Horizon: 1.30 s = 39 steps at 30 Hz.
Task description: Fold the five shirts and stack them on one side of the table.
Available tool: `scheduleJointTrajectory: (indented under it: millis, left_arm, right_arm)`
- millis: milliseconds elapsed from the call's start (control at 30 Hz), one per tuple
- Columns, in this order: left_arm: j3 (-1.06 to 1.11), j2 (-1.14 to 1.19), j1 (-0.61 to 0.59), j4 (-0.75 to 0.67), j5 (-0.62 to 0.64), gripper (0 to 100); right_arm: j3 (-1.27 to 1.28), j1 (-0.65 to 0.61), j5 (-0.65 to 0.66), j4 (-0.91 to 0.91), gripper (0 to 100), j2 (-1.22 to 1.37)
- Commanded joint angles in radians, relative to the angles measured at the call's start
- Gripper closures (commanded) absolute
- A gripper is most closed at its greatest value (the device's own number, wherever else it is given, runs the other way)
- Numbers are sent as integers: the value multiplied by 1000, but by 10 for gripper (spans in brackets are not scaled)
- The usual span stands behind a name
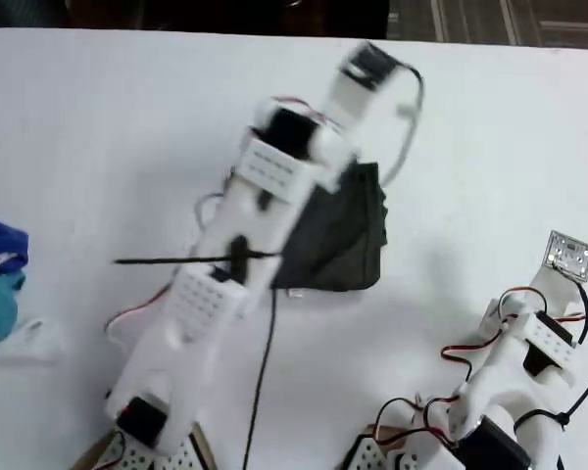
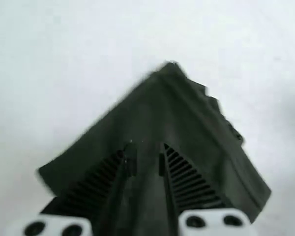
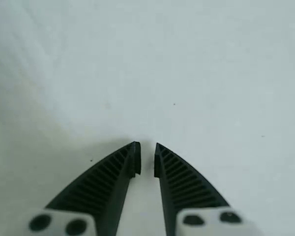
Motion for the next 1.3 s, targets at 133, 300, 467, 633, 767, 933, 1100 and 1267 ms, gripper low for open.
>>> scheduleJointTrajectory:
  millis: [133,300,467,633,767,933,1100,1267]
  left_arm:
    - [424,-442,-183,21,-2,897]
    - [895,-758,-310,11,-5,898]
    - [1379,-1060,-463,-135,-37,898]
    - [1923,-1301,-601,-385,-118,898]
    - [2270,-1455,-703,-580,-144,898]
    - [2560,-1590,-738,-779,-144,897]
    - [2721,-1660,-738,-937,-146,896]
    - [2835,-1674,-736,-1065,-146,896]
  right_arm:
    - [-14,-5,6,-15,940,2]
    - [-14,-5,6,-15,940,2]
    - [-14,-5,6,-15,942,2]
    - [-14,-36,15,-10,939,2]
    - [-57,-148,91,74,939,2]
    - [-311,-380,18,415,939,4]
    - [-575,-613,-21,634,939,4]
    - [-606,-820,-15,656,939,7]
